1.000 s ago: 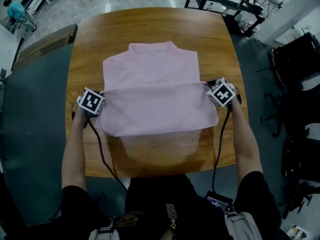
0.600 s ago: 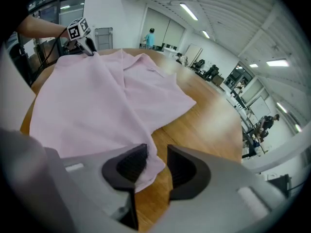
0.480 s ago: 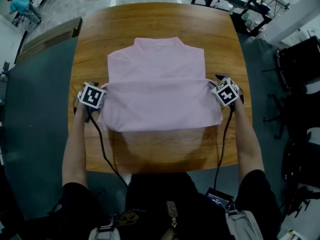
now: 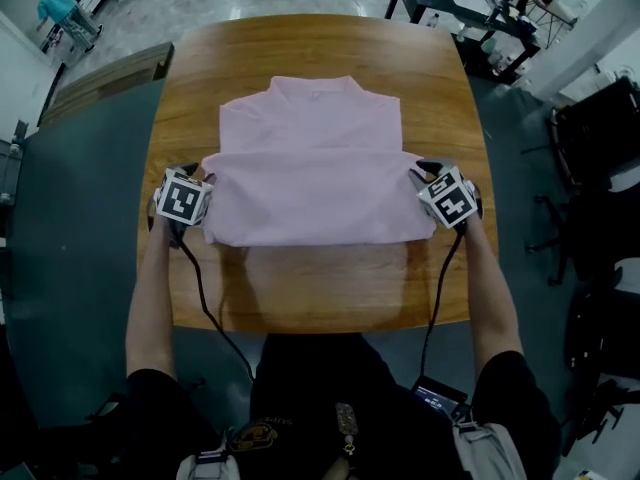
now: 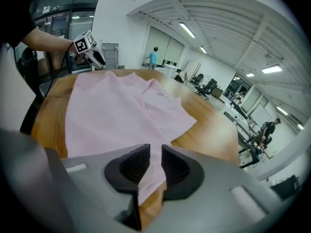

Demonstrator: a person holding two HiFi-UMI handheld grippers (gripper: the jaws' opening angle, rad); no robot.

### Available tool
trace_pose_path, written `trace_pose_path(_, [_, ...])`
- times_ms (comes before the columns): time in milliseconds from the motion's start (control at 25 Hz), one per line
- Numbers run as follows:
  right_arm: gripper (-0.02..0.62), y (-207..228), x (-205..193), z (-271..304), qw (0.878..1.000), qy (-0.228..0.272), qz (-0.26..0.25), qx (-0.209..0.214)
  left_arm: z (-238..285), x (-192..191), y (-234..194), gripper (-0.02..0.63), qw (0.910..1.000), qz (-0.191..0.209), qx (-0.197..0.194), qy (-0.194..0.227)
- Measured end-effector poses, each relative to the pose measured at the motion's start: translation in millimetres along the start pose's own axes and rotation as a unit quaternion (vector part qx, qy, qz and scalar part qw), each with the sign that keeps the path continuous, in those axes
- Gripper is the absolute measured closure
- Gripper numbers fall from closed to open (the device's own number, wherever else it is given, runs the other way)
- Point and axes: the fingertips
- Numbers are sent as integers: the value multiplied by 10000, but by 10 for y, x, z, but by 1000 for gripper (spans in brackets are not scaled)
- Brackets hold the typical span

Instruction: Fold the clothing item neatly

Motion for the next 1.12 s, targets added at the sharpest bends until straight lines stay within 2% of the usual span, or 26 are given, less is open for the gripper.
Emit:
trace_pose_path(120, [546,-324,-119,22,9992,-134,40,372,28,-51,357,423,9990,238,-386,-37])
trace_pose_path(240, [552,-508,-314,62,9976,-383,100,560,66,-205,452,434,9981,439,-341,-276])
trace_pose_path(360, [554,-450,-547,102,9968,-589,250,472,131,-404,454,449,9971,476,-282,-520])
trace_pose_path(560, [554,-339,-670,248,9968,-486,494,390,231,-510,347,451,9988,196,-48,-448])
trace_pose_path(880, [554,-154,-302,-72,9993,-132,324,124,-177,-155,405,456,9998,68,126,-106])
trace_pose_path(1040, [553,-18,-22,-270,9994,164,287,33,-454,301,349,468,9982,337,375,321])
trace_pose_path(1120, [552,74,184,-329,9987,389,315,-29,-533,498,317,495,9976,344,349,486])
Point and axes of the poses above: the fingertips, and each gripper's own axes: z forward along the fingers, y to its right, x out of its top, and after that the axes turned 6 degrees about y, right-handed
